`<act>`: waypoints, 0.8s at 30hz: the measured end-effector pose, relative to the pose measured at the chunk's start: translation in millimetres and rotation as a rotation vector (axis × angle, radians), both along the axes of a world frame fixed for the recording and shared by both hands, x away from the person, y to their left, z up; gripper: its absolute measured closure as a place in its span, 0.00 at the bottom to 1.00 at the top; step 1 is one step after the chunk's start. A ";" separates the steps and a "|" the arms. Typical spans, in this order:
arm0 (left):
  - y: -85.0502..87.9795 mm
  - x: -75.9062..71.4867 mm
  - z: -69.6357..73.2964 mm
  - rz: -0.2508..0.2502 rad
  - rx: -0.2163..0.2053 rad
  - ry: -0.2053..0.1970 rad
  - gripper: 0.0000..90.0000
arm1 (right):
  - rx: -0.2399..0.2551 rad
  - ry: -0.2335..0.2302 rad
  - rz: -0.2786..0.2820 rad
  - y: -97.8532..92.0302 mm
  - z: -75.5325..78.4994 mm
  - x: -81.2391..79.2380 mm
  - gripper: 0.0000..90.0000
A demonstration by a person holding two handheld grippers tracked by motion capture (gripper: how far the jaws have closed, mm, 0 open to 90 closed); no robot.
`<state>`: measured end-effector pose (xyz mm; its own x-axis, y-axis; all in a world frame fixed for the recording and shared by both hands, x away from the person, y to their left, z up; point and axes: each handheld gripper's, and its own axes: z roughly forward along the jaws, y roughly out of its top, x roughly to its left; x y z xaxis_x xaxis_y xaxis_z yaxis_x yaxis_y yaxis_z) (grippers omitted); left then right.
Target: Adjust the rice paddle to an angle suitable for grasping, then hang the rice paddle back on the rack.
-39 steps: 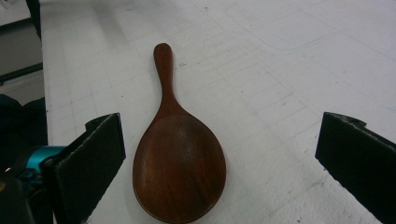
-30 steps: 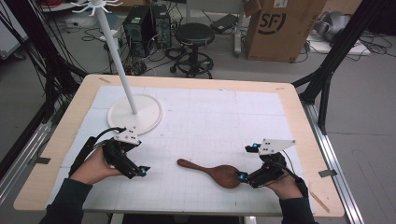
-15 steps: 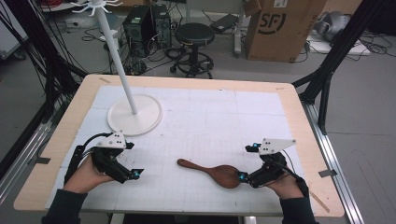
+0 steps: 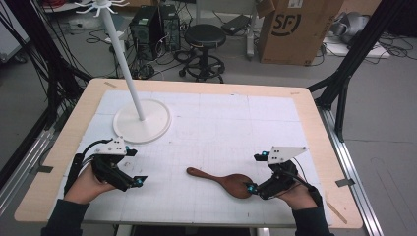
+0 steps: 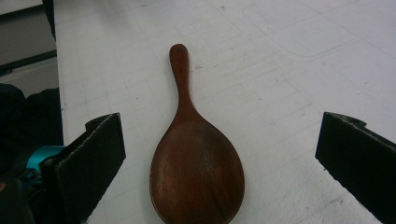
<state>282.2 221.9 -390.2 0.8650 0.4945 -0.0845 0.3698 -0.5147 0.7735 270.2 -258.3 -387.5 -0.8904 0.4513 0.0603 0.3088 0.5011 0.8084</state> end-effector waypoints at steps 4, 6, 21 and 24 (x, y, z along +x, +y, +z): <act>0.5 -0.9 2.1 -0.005 -0.014 -0.011 0.02 | 0.000 -0.007 -0.007 -1.1 -0.8 0.5 0.00; 1.9 -1.3 2.8 -0.004 -0.020 -0.013 0.02 | -0.003 -0.005 -0.020 -1.3 -0.9 1.0 0.00; 1.9 -6.1 3.3 -0.005 -0.032 -0.021 0.02 | -0.004 0.013 -0.014 -0.3 -0.6 2.8 0.00; 3.7 -7.8 5.1 -0.005 -0.028 -0.029 0.02 | -0.012 0.013 -0.009 0.6 -1.3 4.1 0.00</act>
<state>274.5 225.6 -385.1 0.8698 0.4881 -0.0726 0.3442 -0.4946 0.7981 274.3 -257.7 -388.8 -0.8852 0.4604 0.0665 0.3241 0.5080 0.7981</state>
